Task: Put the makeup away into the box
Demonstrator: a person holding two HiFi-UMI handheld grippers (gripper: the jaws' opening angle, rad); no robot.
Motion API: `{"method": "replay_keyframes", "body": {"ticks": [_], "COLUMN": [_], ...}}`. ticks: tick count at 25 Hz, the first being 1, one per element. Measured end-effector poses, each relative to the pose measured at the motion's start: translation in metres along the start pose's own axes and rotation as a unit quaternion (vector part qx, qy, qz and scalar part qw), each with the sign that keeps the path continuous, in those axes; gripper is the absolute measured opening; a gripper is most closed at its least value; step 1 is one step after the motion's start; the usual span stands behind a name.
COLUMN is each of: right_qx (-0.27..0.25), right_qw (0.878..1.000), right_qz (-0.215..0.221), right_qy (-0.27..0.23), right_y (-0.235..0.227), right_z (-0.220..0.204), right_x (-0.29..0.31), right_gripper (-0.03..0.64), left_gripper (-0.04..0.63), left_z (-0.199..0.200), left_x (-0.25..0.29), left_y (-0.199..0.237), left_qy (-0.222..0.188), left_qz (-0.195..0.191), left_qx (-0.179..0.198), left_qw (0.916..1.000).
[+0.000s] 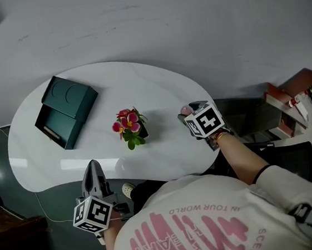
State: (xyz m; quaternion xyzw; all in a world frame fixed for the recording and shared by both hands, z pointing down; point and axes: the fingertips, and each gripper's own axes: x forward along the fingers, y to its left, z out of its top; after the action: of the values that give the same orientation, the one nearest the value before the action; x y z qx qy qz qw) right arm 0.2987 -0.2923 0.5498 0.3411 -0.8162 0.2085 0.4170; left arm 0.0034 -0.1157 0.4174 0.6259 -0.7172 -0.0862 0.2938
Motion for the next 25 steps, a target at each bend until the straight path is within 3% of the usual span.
{"method": "replay_keyframes", "body": {"ticks": [12,17,25], "right_qx": [0.028,0.057,0.100], "right_qw": [0.999,0.996,0.989], "right_qz": [-0.017,-0.044,-0.032], "right_qy": [-0.006,-0.042,-0.107], "right_y": [0.012,0.025,0.084], "right_z": [0.025,0.063,0.138], "right_x": [-0.021,-0.045,-0.072], "right_gripper": [0.236,0.235,0.233], "left_gripper": [0.003,0.003,0.003], "left_z": [0.012,0.030,0.074], "left_x": [0.010,0.015,0.022], "left_y": [0.029,0.051,0.095], "left_qy": [0.011,0.029,0.038], "left_qz": [-0.015,-0.036,-0.071], "left_qx": [-0.013,-0.016,-0.003], "left_qw": [0.9997,0.9988,0.9968]}}
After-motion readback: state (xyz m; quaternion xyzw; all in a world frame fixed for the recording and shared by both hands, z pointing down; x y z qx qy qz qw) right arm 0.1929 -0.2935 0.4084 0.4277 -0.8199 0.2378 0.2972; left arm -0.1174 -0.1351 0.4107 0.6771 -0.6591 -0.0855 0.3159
